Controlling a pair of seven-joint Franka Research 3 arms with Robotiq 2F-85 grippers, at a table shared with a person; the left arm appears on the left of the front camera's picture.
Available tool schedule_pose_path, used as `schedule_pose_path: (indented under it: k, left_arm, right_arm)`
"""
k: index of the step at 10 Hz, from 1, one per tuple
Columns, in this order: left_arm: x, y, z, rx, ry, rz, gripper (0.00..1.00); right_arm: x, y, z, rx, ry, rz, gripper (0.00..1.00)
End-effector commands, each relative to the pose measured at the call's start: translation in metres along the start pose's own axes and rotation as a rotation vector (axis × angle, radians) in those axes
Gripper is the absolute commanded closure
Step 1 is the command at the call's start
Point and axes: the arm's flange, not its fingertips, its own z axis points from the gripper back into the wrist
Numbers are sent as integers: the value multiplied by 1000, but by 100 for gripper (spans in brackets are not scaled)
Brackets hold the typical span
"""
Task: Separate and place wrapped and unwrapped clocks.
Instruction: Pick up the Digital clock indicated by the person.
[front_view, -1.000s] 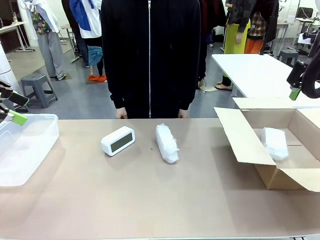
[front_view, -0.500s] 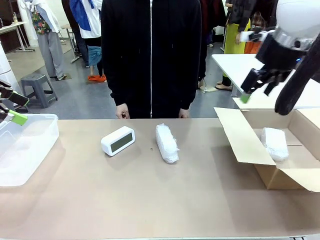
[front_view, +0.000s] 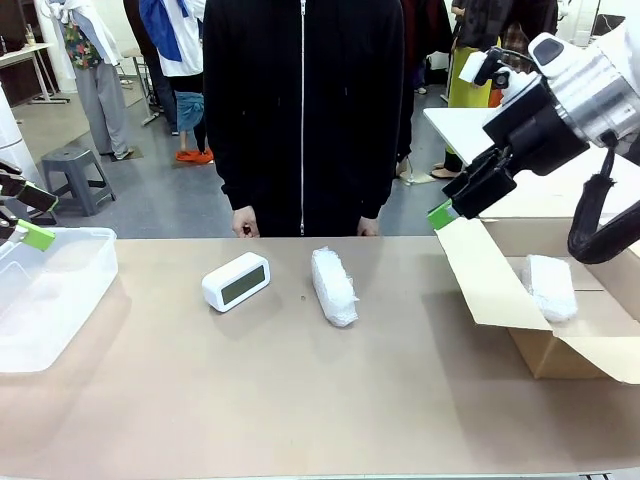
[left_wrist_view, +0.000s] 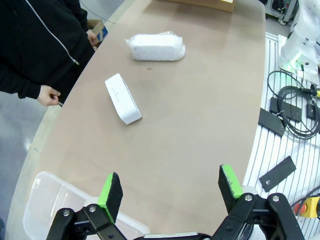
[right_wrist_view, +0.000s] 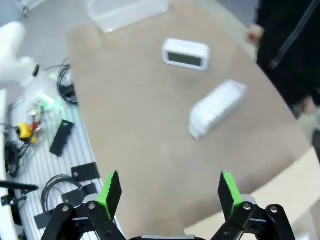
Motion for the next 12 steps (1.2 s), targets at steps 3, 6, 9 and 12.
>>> schedule_pose_path:
  k: [3, 6, 9, 12]
  left_arm:
    - [-1, 2, 0, -16, -13, -13, 0]
    - [-1, 2, 0, -16, -13, -13, 0]
    - [-1, 2, 0, -16, -13, -13, 0]
    - [-1, 2, 0, -16, -13, -13, 0]
  right_arm:
    - [5, -1, -11, 79, -80, 87, 0]
    - [3, 4, -13, 72, -90, 73, 0]
    - [4, 6, -9, 70, -73, 78, 0]
    - [4, 6, -9, 70, -73, 78, 0]
